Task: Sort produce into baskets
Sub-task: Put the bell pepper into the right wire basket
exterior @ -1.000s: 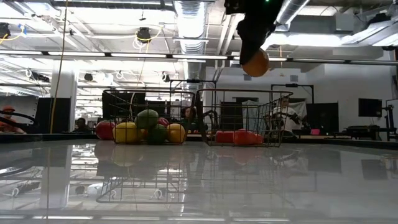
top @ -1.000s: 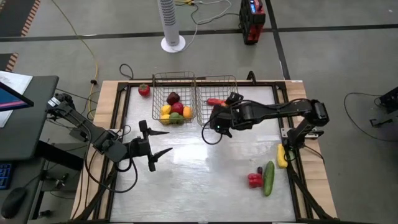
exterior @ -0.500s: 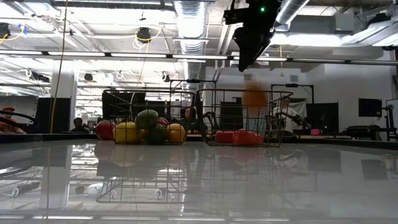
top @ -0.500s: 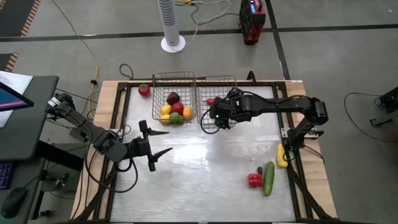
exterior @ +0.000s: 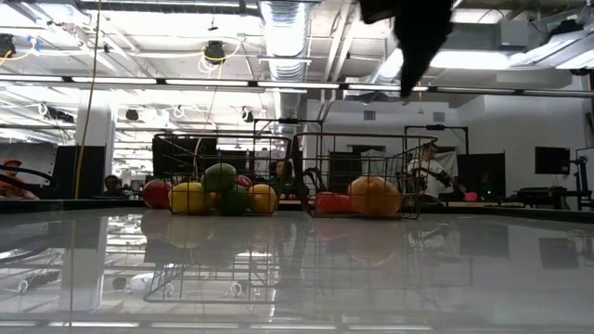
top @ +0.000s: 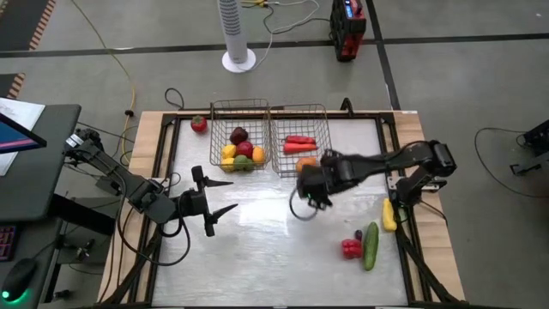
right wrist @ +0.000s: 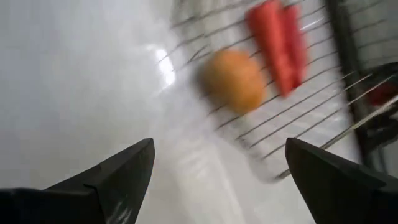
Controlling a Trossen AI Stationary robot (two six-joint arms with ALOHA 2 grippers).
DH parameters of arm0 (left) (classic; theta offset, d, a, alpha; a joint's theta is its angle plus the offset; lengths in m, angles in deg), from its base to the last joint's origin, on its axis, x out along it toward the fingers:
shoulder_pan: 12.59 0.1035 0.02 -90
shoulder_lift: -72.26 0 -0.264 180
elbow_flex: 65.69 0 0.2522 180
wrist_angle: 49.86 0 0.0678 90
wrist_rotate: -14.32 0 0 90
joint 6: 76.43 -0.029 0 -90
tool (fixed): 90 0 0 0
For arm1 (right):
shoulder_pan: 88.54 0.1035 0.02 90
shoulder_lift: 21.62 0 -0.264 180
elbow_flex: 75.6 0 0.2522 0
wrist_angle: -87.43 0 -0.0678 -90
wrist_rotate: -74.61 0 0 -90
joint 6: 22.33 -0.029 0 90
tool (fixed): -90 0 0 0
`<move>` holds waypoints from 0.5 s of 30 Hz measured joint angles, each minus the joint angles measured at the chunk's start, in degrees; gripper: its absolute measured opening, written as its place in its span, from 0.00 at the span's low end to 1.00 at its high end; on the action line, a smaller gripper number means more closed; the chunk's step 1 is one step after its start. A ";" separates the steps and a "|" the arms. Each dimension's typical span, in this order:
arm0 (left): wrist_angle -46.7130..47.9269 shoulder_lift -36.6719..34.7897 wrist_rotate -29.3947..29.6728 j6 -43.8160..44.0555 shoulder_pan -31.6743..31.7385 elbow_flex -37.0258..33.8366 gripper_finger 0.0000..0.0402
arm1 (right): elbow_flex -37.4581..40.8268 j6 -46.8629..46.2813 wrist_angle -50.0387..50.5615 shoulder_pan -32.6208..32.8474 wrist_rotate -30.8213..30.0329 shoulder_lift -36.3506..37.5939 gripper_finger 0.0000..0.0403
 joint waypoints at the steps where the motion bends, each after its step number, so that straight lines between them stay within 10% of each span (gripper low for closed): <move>1: 0.00 0.00 0.00 0.01 0.00 0.00 0.67 | 0.00 -1.66 0.73 1.65 1.60 -0.10 0.96; 15: 2.59 0.00 0.09 1.96 0.00 0.00 0.67 | 8.25 -27.50 -4.94 29.19 6.45 -0.30 0.96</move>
